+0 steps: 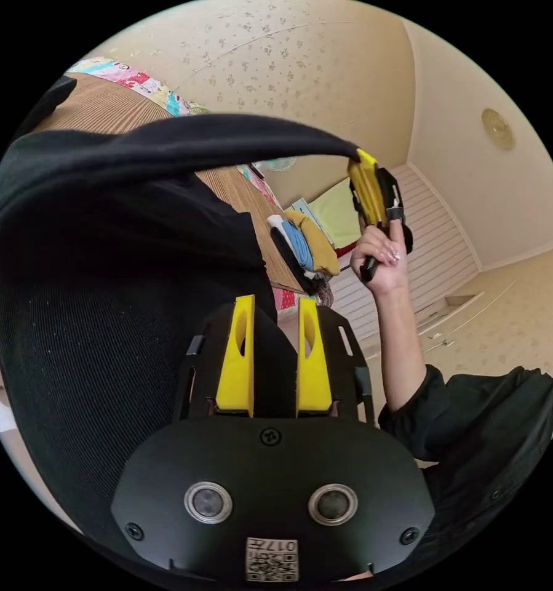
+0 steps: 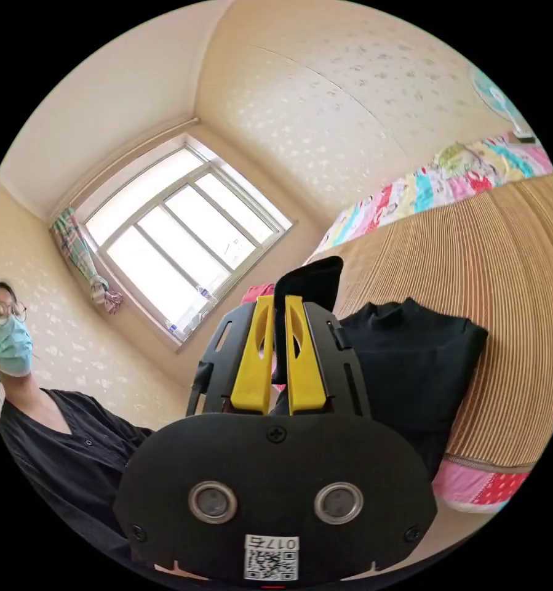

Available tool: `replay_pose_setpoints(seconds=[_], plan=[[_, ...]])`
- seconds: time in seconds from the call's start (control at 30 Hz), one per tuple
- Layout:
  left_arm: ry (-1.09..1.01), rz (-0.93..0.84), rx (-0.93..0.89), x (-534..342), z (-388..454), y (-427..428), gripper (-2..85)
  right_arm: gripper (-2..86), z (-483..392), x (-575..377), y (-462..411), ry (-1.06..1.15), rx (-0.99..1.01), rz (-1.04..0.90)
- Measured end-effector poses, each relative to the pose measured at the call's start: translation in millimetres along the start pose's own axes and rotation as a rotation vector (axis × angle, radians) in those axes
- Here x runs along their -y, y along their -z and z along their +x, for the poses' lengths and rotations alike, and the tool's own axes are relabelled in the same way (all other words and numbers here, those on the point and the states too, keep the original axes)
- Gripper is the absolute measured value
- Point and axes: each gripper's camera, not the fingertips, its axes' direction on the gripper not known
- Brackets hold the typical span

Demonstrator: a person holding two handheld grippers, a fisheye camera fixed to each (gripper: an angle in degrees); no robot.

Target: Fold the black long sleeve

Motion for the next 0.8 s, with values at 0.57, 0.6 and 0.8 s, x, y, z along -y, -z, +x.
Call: replay_pose_setpoints(seconds=[0.57, 0.6, 0.8], plan=[[-0.005, -0.009, 0.063, 65, 38, 122, 13.8, 3.4, 134, -61, 121, -0.518, -0.276, -0.097], [0.011, -0.055, 0.097, 66, 37, 141, 14.0, 3.7, 130, -62, 126, -0.502, -0.257, -0.13], [0.247, -0.291, 0.345, 8, 11, 209, 15.3, 8.8, 104, -125, 153, -0.562, -0.092, -0.582]])
